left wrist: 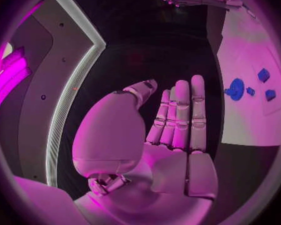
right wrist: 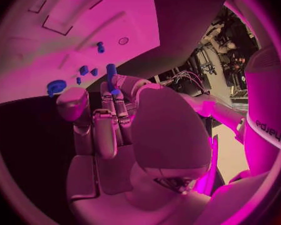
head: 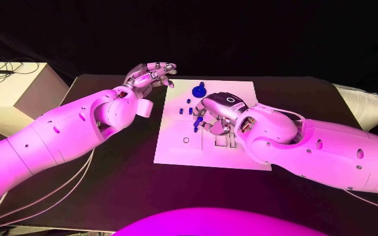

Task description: Assemble the parts on the task board

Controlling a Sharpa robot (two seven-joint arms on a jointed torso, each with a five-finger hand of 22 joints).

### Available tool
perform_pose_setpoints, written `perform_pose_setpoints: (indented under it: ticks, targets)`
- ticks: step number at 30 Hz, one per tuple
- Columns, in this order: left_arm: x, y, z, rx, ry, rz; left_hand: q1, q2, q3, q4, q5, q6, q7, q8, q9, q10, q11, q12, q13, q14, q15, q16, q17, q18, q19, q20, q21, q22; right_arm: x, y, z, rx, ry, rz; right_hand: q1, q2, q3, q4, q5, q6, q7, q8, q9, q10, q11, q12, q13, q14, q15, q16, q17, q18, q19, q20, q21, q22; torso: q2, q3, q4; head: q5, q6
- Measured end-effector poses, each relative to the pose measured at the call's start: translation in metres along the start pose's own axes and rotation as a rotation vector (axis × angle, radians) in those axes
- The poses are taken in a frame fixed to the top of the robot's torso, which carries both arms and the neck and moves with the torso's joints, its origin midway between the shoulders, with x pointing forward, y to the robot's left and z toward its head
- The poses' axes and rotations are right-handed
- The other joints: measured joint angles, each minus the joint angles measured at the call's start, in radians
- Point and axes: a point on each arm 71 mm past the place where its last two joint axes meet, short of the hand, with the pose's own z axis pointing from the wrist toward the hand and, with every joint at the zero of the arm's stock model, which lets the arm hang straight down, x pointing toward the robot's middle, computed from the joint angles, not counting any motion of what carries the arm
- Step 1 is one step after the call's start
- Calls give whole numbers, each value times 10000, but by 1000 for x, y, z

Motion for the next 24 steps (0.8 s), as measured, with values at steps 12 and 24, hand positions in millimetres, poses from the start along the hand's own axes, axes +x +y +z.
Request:
perform_pose_setpoints:
  ticks: [12, 24]
  targets:
    - [4, -2, -1, 34, 122, -3, 0, 0, 0, 0, 0, -37, -37, 0, 0, 0, 0, 0, 1, 0, 0, 0, 0, 1, 37, -37, 0, -12, 30, 15, 7, -369, 323, -164, 2, -2, 35, -41, -14, -27, -4, 44, -3, -1, -1, 1, -7, 0, 0, 0, -1, 0, 0, 0, 0, 0, 38, -18, 12, 248, -227]
    - [6, -2, -1, 31, 167, 0, 1, 0, 0, -1, 0, -36, -37, 37, 0, 0, 0, 37, 1, 1, 0, 0, 0, 0, 36, -37, -39, -24, 44, 11, 13, -254, 453, -487, 6, -6, 77, -65, 22, -46, -17, 44, 21, -2, -2, -15, -10, 0, 0, 0, -2, 1, -1, 0, -39, 3, 76, -20, 42, 400, -409]
